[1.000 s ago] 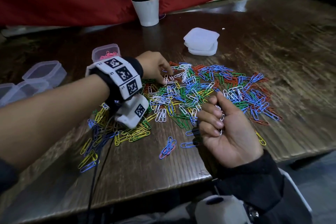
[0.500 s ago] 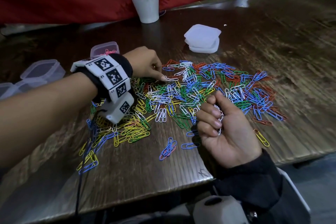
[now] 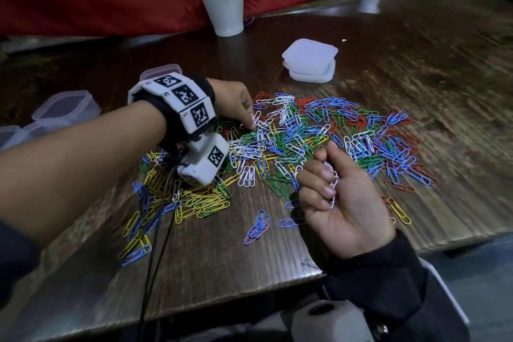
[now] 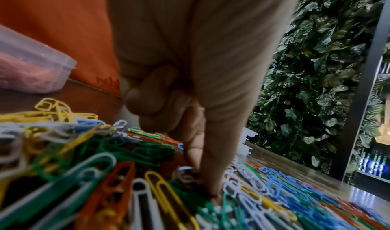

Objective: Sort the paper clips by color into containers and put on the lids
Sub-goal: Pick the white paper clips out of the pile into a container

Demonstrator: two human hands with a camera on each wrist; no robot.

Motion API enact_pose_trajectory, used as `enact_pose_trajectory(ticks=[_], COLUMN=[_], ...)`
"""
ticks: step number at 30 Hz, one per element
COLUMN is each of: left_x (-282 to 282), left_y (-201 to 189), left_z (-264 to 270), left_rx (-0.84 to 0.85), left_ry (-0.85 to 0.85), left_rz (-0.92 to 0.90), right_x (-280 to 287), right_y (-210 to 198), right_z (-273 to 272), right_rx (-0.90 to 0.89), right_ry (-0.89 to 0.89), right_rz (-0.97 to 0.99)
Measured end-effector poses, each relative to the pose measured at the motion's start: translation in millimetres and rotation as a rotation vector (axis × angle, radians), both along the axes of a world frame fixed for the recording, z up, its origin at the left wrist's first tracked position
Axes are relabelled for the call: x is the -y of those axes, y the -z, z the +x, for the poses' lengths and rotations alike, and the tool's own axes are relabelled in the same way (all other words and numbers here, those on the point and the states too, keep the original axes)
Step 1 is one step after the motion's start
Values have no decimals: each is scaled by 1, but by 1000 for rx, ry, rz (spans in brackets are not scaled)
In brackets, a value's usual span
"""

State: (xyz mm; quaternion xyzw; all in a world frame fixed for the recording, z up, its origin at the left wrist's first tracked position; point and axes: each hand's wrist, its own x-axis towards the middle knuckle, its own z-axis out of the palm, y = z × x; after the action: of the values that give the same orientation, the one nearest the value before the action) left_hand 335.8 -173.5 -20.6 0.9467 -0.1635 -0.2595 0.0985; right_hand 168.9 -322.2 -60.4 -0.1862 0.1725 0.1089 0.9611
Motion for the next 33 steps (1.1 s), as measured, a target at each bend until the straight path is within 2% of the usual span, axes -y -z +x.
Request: enact_pose_trajectory(ticks=[4,7,10,15,17,20,23,27,31,33], left_x=[-8,-16,-13,-2,1,2,-3,-9,-4,1], left_y=[-6,-23,-37,-39,-38,-38,-46,-59,-62,-61], left_z=[-9,-26,-55,-88,-96,-103,-107,-111,-114,-116], left_rx=[-36,-70,-198,-317,-290,-193,-118,-55,35,101], left_ry=[-11,-29,-20,-22,-11,-37,-73,-85,-148,-127], left_rz=[-64,-260,-471,-581,-571,-588,-631,-591,-619,-633], right_x=[0,-3,-13,-34,-38,-41,-44,-44,-43,-45], right_y=[-1,-1,-2,-16,-21,-22,-21,-21,-23,-24], right_z=[1,6,13,18,19,17,14,11,8,7], right_rx=[-9,-52,-87,-81,-41,29,53,36,51,56], right_ry=[20,54,99,111,94,36,-5,22,-30,-49], right_rz=[-11,-52,-45,92,139,99,77,138,40,21])
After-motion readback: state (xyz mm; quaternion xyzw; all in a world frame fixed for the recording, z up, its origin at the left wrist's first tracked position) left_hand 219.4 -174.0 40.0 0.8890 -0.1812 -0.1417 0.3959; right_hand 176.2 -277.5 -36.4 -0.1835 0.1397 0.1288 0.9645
